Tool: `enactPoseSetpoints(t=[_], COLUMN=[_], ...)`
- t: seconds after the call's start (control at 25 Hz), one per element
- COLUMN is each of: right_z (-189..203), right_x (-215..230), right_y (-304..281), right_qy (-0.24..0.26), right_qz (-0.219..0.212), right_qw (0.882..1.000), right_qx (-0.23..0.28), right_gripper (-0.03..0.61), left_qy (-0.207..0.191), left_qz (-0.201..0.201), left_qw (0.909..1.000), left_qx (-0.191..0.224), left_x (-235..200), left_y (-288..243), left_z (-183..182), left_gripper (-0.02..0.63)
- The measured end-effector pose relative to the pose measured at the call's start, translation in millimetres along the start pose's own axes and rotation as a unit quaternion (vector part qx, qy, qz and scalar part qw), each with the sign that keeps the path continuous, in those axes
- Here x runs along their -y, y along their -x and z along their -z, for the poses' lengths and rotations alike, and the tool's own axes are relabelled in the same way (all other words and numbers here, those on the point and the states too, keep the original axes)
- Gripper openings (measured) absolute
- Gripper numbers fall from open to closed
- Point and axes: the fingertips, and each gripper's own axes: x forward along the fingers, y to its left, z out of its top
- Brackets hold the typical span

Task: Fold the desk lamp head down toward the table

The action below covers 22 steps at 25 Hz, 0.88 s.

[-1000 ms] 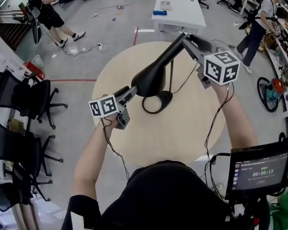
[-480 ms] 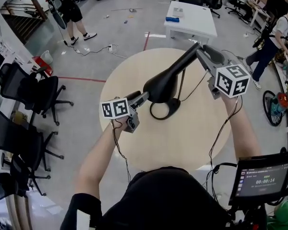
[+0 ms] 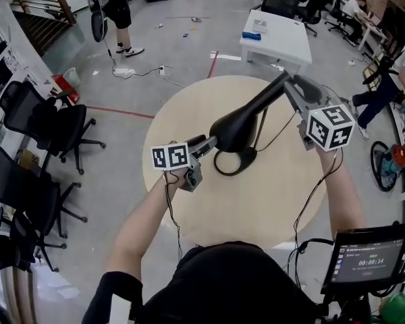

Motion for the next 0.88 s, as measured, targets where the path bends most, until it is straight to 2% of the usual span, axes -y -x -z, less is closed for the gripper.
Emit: enactPoseSetpoints(t=[0.28,0.88], right_z=[-1,-5], right_x=[-3,-12], right_y=[0,0], right_qy=[0.031,0.036], right_qz=[0.005,0.008], right_qw=[1.0,0.999], right_qx=[-0.002,0.009], right_gripper=[0.143,0.143], left_qy=[0.008,0.026], left_qz=[-0.002,-0.004], left_qw=[1.0,0.9996], left_qx=[-0.003,-0.008], left_x=[-1,-5], left_y=[-3,-5], left_z=[3,12], left_gripper=[0.256,0.256])
